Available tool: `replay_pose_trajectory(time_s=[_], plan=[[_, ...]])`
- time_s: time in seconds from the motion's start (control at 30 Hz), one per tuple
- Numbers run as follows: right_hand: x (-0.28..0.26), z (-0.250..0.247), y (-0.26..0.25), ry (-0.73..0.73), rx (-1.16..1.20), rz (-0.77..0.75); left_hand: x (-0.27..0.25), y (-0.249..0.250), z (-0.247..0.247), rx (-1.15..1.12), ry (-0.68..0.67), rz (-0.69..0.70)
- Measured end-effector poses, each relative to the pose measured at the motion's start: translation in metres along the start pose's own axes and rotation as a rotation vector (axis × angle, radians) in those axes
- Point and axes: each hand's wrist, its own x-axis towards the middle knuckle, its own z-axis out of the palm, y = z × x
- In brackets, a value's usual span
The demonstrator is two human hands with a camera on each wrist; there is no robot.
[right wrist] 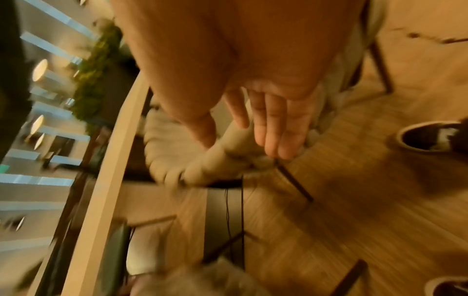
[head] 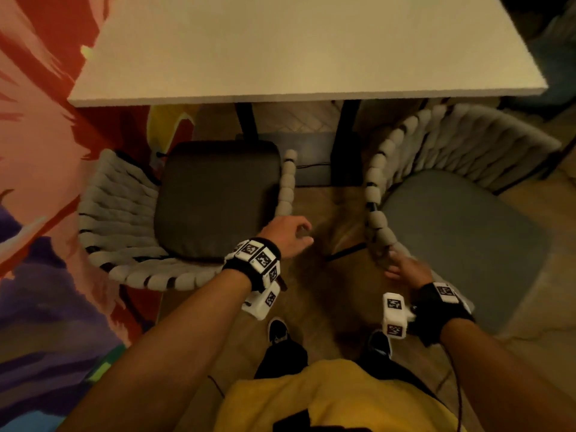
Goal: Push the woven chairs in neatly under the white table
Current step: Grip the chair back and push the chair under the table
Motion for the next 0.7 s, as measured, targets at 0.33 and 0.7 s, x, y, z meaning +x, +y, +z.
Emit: replay_pose_trajectory(time_s=[0.33, 0.7], plan=[[0.041, -0.107, 0.019, -0.024, 0.015, 0.149, 0.101, 0.186, 0.123, 0.724, -0.147, 0.335], [0.044, -0.167, 0.039, -0.147, -1.465, -0.547, 0.110, 0.172, 0.188, 1.095, -0.217, 0.177]])
